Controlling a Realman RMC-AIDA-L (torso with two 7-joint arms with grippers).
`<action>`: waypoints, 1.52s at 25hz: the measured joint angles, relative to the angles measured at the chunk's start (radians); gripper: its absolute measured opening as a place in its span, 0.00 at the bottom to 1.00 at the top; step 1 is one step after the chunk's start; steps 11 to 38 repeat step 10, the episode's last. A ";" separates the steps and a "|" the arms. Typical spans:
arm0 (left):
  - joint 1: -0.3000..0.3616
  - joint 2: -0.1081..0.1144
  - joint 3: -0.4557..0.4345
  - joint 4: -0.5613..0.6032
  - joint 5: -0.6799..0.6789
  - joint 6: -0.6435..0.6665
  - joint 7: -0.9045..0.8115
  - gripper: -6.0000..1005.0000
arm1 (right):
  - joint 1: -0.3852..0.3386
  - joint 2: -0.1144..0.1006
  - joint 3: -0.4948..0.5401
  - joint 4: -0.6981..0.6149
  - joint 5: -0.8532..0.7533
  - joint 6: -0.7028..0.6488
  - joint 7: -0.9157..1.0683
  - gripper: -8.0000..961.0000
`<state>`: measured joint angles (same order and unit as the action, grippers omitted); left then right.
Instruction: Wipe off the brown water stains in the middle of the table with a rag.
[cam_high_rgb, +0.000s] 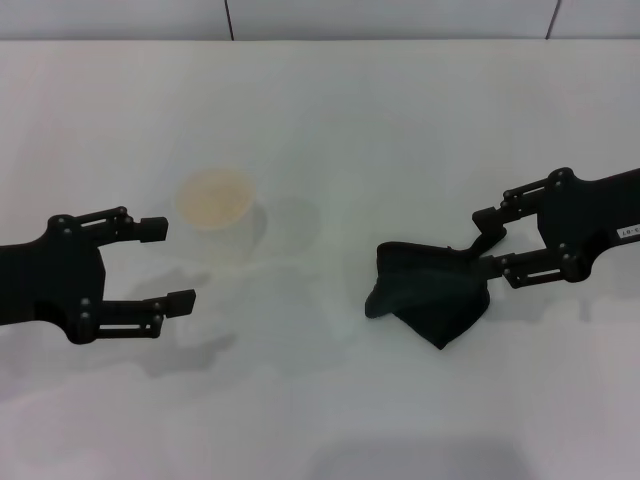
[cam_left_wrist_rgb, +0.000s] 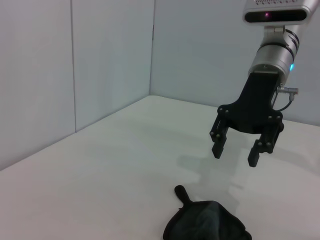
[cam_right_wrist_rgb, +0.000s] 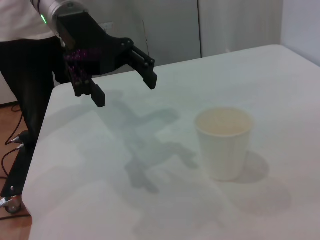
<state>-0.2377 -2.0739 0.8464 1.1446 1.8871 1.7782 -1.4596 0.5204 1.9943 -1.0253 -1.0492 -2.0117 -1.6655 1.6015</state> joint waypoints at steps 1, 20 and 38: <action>0.001 0.000 0.000 -0.003 0.000 0.000 0.000 0.88 | 0.000 0.000 0.001 0.000 0.000 -0.001 0.000 0.59; 0.004 -0.003 0.004 -0.013 0.000 0.001 0.001 0.88 | 0.000 0.002 0.001 -0.001 0.002 -0.001 -0.002 0.59; 0.004 -0.003 0.004 -0.013 0.000 0.001 0.001 0.88 | 0.000 0.002 0.001 -0.001 0.002 -0.001 -0.002 0.59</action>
